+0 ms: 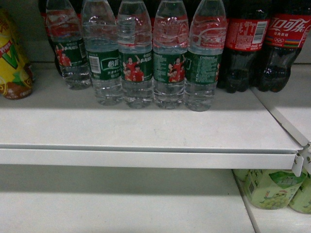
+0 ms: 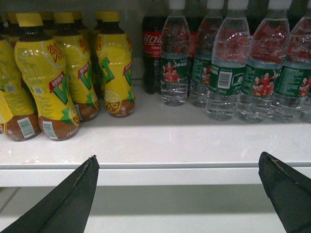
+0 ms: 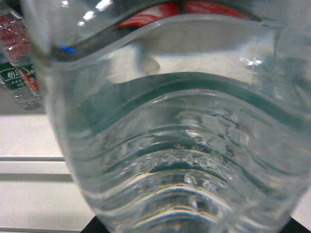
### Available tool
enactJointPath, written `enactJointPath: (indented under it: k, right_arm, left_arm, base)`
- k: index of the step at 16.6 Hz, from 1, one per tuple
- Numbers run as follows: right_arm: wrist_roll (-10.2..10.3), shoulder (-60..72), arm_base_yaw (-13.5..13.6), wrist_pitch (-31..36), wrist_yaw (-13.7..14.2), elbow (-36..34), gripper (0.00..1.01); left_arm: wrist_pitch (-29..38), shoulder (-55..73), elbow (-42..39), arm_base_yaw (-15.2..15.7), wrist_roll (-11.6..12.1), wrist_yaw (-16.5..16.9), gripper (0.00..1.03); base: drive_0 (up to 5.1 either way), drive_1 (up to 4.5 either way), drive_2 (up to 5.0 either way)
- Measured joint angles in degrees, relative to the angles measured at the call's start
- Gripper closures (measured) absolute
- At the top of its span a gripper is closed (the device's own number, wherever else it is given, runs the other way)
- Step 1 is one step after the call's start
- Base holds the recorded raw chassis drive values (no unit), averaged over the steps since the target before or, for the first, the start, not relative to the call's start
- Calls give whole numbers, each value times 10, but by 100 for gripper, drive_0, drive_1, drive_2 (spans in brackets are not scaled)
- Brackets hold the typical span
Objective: Move water from second to third shelf
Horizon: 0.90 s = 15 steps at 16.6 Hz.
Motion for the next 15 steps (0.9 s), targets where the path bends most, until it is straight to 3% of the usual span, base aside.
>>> enactJointPath:
  k: [15]
  right_arm:
    - [0,-1,0,2,0,-2,62]
  left_arm:
    - [2,0,0,0,0,-1,5]
  base:
    - [0,0,0]
